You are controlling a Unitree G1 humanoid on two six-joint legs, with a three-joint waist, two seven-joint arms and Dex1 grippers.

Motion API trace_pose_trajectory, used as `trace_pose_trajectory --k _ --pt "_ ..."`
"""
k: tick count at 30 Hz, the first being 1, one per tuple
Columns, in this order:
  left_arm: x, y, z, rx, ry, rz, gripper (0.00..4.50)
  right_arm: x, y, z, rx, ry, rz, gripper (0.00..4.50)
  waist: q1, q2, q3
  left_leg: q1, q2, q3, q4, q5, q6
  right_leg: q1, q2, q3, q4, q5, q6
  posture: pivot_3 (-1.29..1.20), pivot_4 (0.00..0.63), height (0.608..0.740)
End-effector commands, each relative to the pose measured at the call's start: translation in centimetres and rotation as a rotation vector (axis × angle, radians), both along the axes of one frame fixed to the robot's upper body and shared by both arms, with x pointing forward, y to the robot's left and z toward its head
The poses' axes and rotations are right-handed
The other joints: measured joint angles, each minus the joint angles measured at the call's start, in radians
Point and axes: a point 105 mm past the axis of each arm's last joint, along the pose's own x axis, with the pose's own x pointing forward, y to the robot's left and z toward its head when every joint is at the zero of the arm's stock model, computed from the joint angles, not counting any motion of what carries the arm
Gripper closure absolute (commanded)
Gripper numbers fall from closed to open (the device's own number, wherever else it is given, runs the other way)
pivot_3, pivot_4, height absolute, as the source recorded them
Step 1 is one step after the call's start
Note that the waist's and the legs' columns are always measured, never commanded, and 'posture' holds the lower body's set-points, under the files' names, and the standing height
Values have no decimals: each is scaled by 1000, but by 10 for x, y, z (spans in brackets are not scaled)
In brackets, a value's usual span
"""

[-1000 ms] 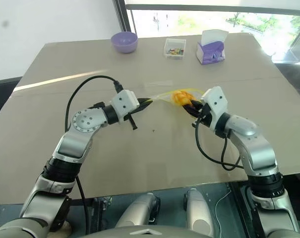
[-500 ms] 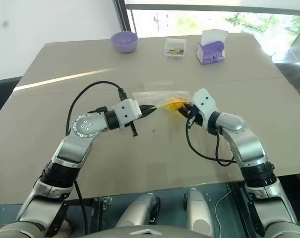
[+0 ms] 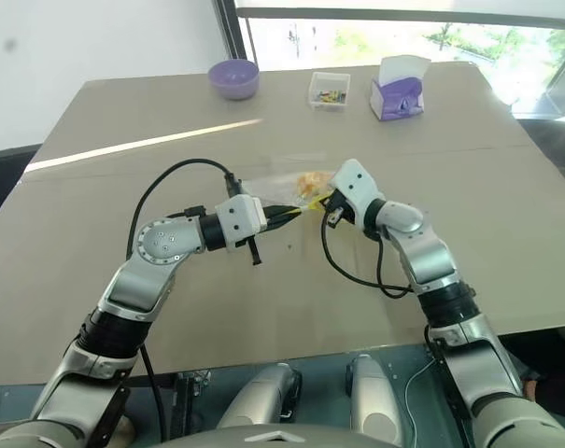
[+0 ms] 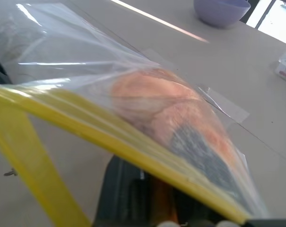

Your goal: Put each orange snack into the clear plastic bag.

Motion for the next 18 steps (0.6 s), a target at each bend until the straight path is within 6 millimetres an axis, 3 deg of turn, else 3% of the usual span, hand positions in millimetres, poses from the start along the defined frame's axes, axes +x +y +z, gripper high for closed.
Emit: trace_pose_trajectory --k 1,3,13,16,18 --pt "4 6 17 -67 -16 45 4500 5 -2 21 22 -95 -23 1913 0 0 0 0 0 0 0 0 0 0 0 0 0 0 0 0 150 740" --pt "12 12 18 -82 4 97 4500 1 -6 24 36 -106 -15 1032 0 0 0 0 0 0 0 0 0 0 0 0 0 0 0 0 150 740" --pt "29 26 26 -145 40 213 4500 -38 -36 45 64 -144 81 1032 2 0 0 0 0 -1 0 0 0 0 0 0 0 0 0 0 150 740" --pt "31 25 28 -162 42 214 4500 -40 -43 45 18 -176 45 188 -1 0 0 0 0 0 0 0 0 0 0 0 0 0 0 0 150 740" --pt "31 24 31 -174 46 213 4500 -35 -51 42 -48 -232 -24 24 0 0 0 0 0 0 0 0 0 0 0 0 0 0 0 0 150 740"
